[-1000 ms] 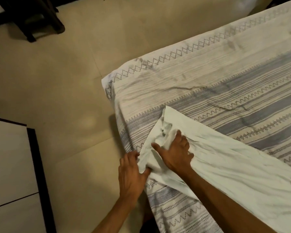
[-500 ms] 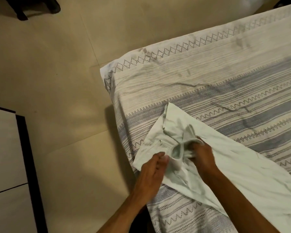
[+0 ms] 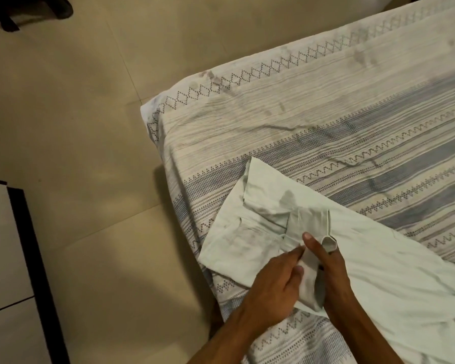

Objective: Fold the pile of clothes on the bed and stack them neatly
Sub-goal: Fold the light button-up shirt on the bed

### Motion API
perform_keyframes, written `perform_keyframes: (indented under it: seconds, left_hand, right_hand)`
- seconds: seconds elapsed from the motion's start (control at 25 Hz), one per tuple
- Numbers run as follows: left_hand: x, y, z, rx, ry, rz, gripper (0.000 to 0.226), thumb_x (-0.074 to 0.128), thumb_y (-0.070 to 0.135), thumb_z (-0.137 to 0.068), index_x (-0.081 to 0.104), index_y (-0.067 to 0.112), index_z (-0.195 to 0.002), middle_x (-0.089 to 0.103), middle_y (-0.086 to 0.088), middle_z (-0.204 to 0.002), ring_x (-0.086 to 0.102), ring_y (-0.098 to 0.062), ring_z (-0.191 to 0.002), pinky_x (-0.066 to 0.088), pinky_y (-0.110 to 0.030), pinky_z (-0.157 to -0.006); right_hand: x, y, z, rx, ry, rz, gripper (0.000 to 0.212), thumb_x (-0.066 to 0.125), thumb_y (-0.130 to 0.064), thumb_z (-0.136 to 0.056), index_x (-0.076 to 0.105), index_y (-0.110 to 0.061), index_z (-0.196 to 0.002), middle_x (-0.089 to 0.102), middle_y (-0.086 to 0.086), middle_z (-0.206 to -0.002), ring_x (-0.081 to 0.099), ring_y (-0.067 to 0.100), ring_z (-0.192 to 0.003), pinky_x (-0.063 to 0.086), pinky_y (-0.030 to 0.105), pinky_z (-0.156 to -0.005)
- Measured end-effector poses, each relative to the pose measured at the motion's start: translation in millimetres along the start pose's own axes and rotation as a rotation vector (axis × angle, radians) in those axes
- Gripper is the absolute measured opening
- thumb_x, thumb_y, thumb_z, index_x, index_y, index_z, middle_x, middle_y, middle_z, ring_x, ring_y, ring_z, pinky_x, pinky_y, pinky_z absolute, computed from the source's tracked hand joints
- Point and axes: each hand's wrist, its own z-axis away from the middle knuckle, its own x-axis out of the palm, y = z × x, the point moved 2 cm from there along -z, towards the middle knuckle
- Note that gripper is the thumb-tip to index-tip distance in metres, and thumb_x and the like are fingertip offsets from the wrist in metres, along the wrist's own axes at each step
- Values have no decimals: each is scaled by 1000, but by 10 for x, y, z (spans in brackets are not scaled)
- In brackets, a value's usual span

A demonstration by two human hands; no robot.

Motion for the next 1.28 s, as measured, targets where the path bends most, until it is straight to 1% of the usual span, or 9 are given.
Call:
perform_keyframes:
  seconds: [0.16, 0.28, 0.4, 0.48, 0.72, 0.92, 1.04, 1.16, 1.28]
  left_hand:
    - [-357, -112, -61, 148, -153, 2, 39, 52, 21, -106, 60, 24, -143, 64, 10, -141, 58, -3, -128, 46, -29, -110]
    - [-771, -302, -259, 223, 226, -170, 26, 58, 25, -102, 67, 24, -127, 68, 9, -126, 61, -11, -117, 51, -42, -100]
    - [-1204, -332, -642, 299, 461, -816, 37, 65, 23, -94, 62, 23, -132, 63, 2, -130, 56, -22, -112, 49, -41, -88]
    - [-1315, -278, -910, 418, 420, -1076, 45, 72, 16, -88, 63, 23, -131, 63, 2, -132, 57, -24, -114, 43, -40, -88]
    - [-1280, -158, -1136, 688, 114, -1411, 22, 84, 12, -72, 66, 22, -80, 60, 6, -72, 56, -22, -82, 44, -39, -76]
    - [-1256, -28, -871, 831, 236, -1372, 17, 71, 2, -85, 62, 17, -84, 57, 0, -74, 54, -21, -77, 41, -39, -71]
    - [-1155, -169, -641, 859, 199, -1379, 19, 66, 0, -83, 62, 16, -74, 56, 0, -68, 54, -22, -72, 40, -37, -69]
    - [-1170, -335, -529, 614, 175, -1253, 5, 68, 17, -81, 67, 21, -79, 64, 4, -75, 60, -22, -77, 40, -37, -71]
    - [-1293, -518, -400, 210, 364, -756, 21, 52, 38, -99, 69, 28, -106, 67, 11, -105, 55, -17, -99, 39, -36, -80]
  right_hand:
    - [-183, 42, -5, -89, 239, 324, 17, 78, -22, -92, 72, -6, -93, 77, 16, -88, 74, 40, -91, 57, 45, -80]
    - [-456, 38, -58, -7, 491, 57, 12, 79, -15, -88, 68, -11, -88, 75, 16, -97, 71, 33, -87, 54, 38, -78]
    - [-528, 6, -30, 42, 489, -59, 17, 80, -14, -86, 72, -4, -99, 75, 21, -106, 70, 31, -89, 55, 42, -85]
    - [-522, 5, 23, 26, 501, -45, 18, 80, -15, -86, 74, -4, -99, 75, 22, -104, 71, 34, -91, 55, 50, -91]
    - [-433, -107, 137, -57, 529, -33, 30, 84, -23, -81, 74, -6, -104, 78, 15, -100, 73, 39, -101, 56, 59, -97]
    - [-432, -193, 168, -97, 532, -37, 35, 83, -22, -83, 63, -1, -102, 72, 13, -90, 71, 38, -93, 55, 61, -94]
    - [-332, -269, 178, -98, 499, -18, 27, 82, -20, -84, 63, -7, -101, 71, 10, -85, 69, 31, -86, 56, 46, -85]
    - [-141, -398, 193, -129, 432, 104, 24, 78, -19, -88, 66, -1, -99, 75, 13, -86, 72, 27, -83, 57, 42, -81]
    - [143, -472, 199, -230, 368, 321, 11, 72, -25, -93, 70, -15, -97, 77, 6, -91, 73, 26, -87, 57, 42, -80]
